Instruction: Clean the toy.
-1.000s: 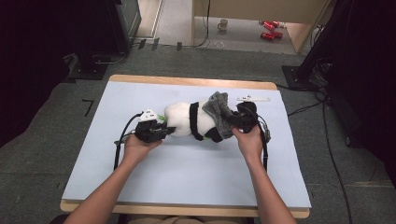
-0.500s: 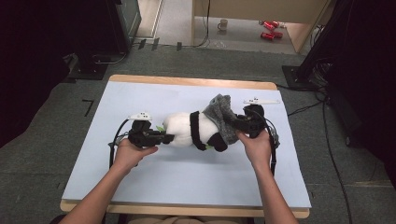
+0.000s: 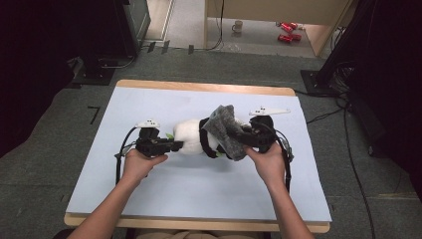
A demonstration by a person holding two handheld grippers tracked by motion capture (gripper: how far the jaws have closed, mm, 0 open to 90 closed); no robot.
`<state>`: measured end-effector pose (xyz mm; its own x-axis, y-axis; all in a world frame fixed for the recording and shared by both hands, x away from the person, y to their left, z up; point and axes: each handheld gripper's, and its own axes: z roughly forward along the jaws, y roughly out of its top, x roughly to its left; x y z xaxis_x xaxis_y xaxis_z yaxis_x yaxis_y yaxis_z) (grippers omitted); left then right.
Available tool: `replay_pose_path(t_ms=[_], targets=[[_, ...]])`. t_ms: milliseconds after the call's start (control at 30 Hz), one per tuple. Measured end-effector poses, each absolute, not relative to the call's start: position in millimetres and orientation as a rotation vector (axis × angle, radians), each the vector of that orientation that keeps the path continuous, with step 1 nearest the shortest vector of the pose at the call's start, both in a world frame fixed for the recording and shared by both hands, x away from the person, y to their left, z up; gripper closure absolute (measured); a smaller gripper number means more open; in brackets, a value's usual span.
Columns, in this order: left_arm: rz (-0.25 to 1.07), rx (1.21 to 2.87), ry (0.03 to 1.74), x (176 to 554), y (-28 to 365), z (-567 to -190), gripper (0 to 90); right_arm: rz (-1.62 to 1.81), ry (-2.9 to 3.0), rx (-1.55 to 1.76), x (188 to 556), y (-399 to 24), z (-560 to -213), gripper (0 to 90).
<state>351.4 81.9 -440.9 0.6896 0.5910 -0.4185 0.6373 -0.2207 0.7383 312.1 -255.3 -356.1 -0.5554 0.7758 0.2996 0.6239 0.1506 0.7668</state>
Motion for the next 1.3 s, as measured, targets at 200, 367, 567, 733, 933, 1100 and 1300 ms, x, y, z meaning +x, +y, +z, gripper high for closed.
replay_pose_path(t_ms=[200,367,567,733,933,1100,1300], targets=[[-0.019,1.909,0.951,352,83,-443,68.6,1.300,2.268,1.406,321,-247,-376,75.0],[0.016,1.904,0.916,351,85,-444,53.4,1.305,2.234,1.411,329,-248,-378,75.0],[0.113,1.903,0.814,348,88,-449,41.2,1.319,2.205,1.420,340,-248,-378,74.7],[0.176,1.885,0.792,348,80,-457,37.5,1.326,2.184,1.427,348,-248,-376,74.6],[0.202,1.862,0.854,351,73,-457,58.2,1.339,2.178,1.426,345,-247,-366,75.0],[0.184,1.874,0.864,348,66,-453,64.5,1.395,2.201,1.349,336,-230,-351,75.0],[0.157,1.862,0.889,345,61,-449,65.4,1.414,2.286,1.303,335,-194,-361,75.0]])
